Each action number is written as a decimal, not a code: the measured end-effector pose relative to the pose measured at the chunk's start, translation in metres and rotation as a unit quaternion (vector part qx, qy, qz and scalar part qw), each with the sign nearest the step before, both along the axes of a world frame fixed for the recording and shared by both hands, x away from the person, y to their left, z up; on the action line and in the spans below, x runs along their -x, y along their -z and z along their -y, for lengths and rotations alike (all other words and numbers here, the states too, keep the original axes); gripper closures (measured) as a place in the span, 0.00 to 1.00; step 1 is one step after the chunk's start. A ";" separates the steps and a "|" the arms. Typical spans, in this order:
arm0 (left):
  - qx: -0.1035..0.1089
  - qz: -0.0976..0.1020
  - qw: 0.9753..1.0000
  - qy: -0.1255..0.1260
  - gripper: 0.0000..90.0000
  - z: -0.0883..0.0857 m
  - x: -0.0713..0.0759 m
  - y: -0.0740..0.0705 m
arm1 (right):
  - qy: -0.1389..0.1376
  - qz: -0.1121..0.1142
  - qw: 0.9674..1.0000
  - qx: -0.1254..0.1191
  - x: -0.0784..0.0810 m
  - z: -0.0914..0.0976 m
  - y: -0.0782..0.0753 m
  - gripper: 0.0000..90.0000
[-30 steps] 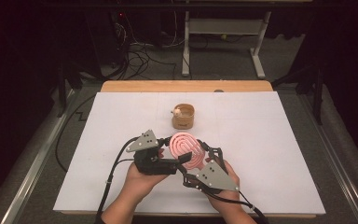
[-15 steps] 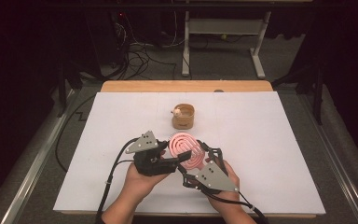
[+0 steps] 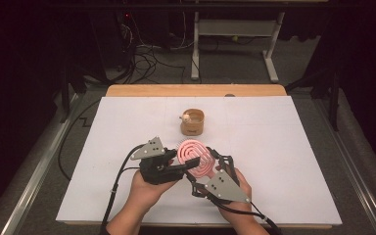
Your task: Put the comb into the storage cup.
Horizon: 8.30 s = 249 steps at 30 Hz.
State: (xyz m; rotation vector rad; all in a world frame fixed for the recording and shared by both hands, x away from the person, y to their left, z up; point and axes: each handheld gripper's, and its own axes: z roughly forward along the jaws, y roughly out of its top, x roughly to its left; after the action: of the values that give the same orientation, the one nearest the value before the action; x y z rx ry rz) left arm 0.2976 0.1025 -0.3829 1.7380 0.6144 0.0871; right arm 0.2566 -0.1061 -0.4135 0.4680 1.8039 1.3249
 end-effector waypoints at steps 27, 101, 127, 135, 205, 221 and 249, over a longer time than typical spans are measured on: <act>0.000 0.006 1.000 -0.001 0.63 0.003 0.004 -0.002 | 0.015 0.022 1.000 0.013 0.002 -0.001 0.001 0.22; 0.009 0.049 0.998 -0.030 0.70 -0.002 0.015 -0.016 | 0.001 -0.031 0.999 -0.007 -0.004 -0.004 -0.004 0.08; 0.017 0.061 0.995 -0.074 0.70 -0.030 0.008 -0.022 | -0.017 -0.077 0.997 -0.025 -0.010 0.003 0.000 0.00; 0.016 0.065 0.993 -0.092 0.70 -0.039 0.006 -0.023 | -0.002 -0.086 0.996 -0.029 -0.014 0.016 0.001 0.00; 0.040 0.073 0.984 -0.159 0.70 -0.069 -0.004 -0.021 | 0.135 -0.146 0.976 -0.087 -0.010 0.164 0.034 0.00; 0.046 0.078 0.985 -0.148 0.70 -0.040 -0.021 -0.039 | 0.131 -0.142 0.977 -0.091 -0.008 0.163 0.032 0.00; 0.043 0.104 0.981 -0.157 0.70 -0.004 -0.074 -0.087 | 0.125 -0.139 0.977 -0.100 -0.007 0.164 0.029 0.00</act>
State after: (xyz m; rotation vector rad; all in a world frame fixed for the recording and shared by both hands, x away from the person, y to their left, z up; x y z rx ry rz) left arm 0.3718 0.1069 -0.2957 1.5140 0.7212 0.4511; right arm 0.2638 -0.2696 -0.4429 0.9993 1.7683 1.3172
